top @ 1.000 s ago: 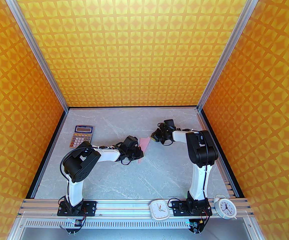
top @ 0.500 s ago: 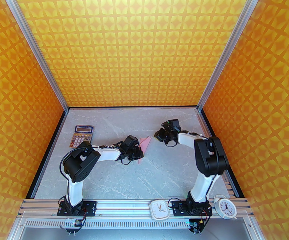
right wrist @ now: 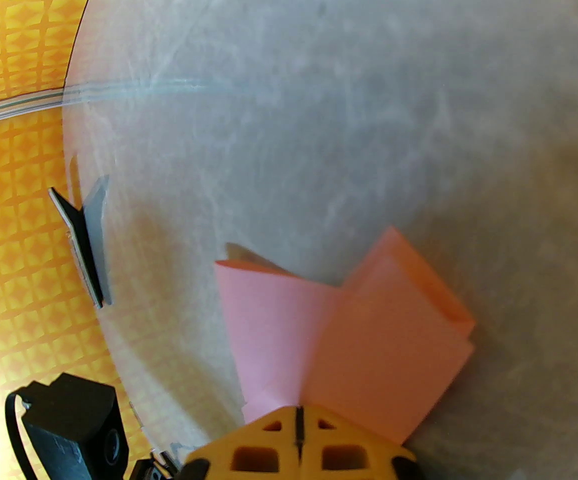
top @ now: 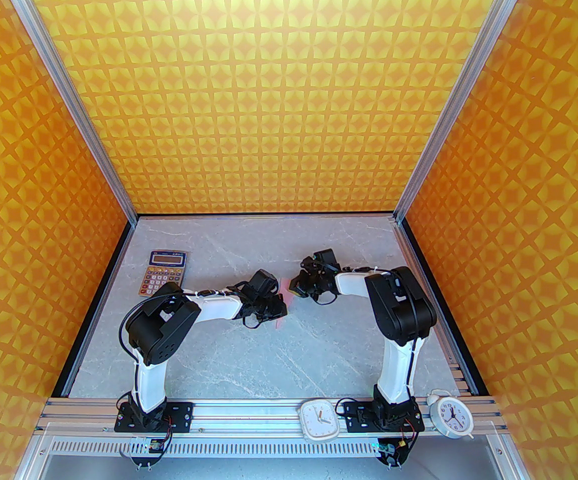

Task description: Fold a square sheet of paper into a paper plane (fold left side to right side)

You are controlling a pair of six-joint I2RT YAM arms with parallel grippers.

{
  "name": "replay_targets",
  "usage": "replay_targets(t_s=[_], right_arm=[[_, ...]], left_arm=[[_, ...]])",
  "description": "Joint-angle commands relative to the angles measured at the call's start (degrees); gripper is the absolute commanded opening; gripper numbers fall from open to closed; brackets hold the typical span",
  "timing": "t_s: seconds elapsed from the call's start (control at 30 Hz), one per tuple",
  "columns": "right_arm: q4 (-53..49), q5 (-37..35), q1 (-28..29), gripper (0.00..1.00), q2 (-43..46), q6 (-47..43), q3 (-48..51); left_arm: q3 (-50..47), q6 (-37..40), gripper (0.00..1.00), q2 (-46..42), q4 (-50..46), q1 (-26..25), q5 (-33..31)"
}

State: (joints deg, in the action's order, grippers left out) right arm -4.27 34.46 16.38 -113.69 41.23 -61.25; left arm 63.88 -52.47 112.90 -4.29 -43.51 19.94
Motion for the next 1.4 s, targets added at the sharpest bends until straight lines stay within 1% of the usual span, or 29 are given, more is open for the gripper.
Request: replay_targets(t_s=[0.0,0.13,0.23,0.33,0.53,1.17,1.37], right_arm=[[-2.83,-3.32,-0.16,0.01,-1.84,-2.21,-0.4],[-2.98,-3.32,-0.15,0.01,-1.68,-2.39,-0.16],[-2.59,-3.39,-0.19,0.01,-1.64,-1.97,0.17],[-2.48,-3.33,-0.16,0.01,-1.78,-1.68,0.35],[-3.0,-4.17,-0.15,0.01,-1.85,-1.73,0.35],[-4.78,-4.85,-0.13,0.01,-2.58,-2.12,-1.76],[-4.87,-4.05,-0.14,0.01,-1.43,-2.65,-2.49]], left_arm=[[3.31,1.72,0.0,0.74,-4.06,0.26,1.89],[8.84,2.65,0.03,2.7,-4.67,0.27,2.99],[12.25,3.25,0.02,5.53,-6.05,0.69,2.99],[13.13,3.16,0.01,7.77,-6.19,1.38,2.99],[12.0,4.48,0.01,8.75,-7.75,2.02,2.64],[-12.7,0.06,0.01,-5.92,-1.07,0.53,2.64],[-17.18,-0.01,0.01,-10.28,-1.04,0.61,2.64]])
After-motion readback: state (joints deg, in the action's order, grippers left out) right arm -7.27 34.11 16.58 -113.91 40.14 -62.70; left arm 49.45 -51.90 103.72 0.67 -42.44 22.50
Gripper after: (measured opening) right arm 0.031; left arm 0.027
